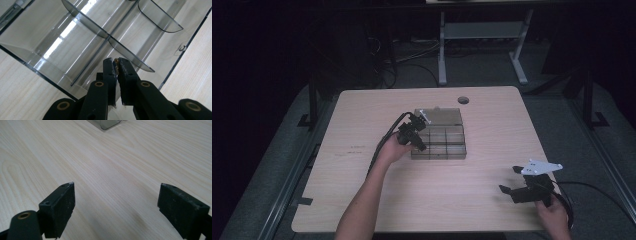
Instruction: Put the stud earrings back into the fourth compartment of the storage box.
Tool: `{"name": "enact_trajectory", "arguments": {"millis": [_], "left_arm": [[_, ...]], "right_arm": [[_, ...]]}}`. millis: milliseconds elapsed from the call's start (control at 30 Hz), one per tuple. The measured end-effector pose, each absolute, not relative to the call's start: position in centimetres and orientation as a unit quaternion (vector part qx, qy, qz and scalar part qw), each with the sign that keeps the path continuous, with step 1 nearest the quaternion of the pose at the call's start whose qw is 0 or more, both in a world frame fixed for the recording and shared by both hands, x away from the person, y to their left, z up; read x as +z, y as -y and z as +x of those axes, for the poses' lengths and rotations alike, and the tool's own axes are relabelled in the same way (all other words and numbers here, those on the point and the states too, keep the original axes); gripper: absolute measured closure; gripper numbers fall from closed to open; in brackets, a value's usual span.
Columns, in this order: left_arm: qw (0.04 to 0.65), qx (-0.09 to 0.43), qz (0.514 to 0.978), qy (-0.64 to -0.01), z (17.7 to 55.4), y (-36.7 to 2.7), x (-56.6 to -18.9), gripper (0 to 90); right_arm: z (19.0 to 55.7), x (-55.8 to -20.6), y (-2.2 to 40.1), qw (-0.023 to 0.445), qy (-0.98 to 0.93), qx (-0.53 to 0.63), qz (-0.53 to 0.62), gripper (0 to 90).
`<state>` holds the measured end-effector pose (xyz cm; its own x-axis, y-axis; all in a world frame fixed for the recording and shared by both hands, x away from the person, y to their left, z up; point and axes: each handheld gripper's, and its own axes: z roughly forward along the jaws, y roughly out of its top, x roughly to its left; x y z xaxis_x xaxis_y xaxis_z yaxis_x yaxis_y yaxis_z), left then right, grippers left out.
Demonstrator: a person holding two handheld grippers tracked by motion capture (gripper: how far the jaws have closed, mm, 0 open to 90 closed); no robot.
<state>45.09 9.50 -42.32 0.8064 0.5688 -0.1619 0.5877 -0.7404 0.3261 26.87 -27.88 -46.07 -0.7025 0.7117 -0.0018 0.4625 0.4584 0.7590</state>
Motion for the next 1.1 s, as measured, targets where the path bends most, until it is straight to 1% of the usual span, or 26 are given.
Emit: {"name": "enact_trajectory", "arguments": {"millis": [700,1100], "left_arm": [[0.172,-0.033,0.936,-0.304,44.88,-8.88,-42.71,84.1],[0.171,-0.034,0.938,-0.301,44.7,-8.88,-42.54,80.3]], "right_arm": [[26.86,-46.19,27.64,0.162,-0.842,0.383,0.344,14.0],[26.78,-45.99,27.78,0.163,-0.839,0.388,0.344,14.1]]}}
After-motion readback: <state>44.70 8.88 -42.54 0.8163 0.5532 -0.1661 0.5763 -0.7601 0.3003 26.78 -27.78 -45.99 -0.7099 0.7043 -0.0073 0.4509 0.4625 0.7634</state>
